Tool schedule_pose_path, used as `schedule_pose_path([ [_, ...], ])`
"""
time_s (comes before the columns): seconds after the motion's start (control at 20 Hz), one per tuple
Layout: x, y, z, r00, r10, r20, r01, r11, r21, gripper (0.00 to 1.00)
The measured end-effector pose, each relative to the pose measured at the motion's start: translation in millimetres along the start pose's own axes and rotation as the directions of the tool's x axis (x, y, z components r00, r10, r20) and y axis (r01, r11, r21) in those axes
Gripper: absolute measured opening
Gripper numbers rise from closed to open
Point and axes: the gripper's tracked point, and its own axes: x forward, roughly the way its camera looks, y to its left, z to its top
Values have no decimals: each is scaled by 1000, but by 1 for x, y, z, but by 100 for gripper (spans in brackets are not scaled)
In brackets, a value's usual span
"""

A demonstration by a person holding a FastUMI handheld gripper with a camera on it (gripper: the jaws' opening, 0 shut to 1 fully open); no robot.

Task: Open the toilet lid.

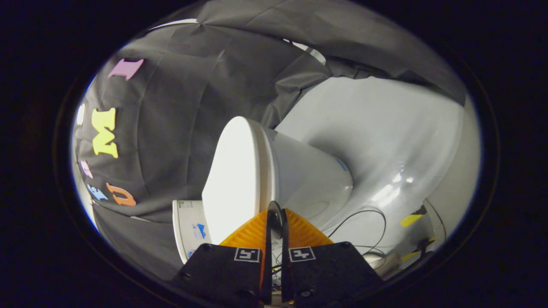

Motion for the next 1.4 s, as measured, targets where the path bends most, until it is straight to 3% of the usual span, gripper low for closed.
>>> schedule_pose_path([
  [0.3,-9,20,3,998,-43,40,46,995,-87,6],
  [0.5,-22,42,3,999,-23,26,26,994,-104,4],
  [0.75,-41,78,2,998,1,55,11,978,-208,4],
  [0.95,-57,116,-3,996,64,64,-48,972,-229,4],
  [1.4,-86,195,-31,990,121,68,-79,897,-436,5],
])
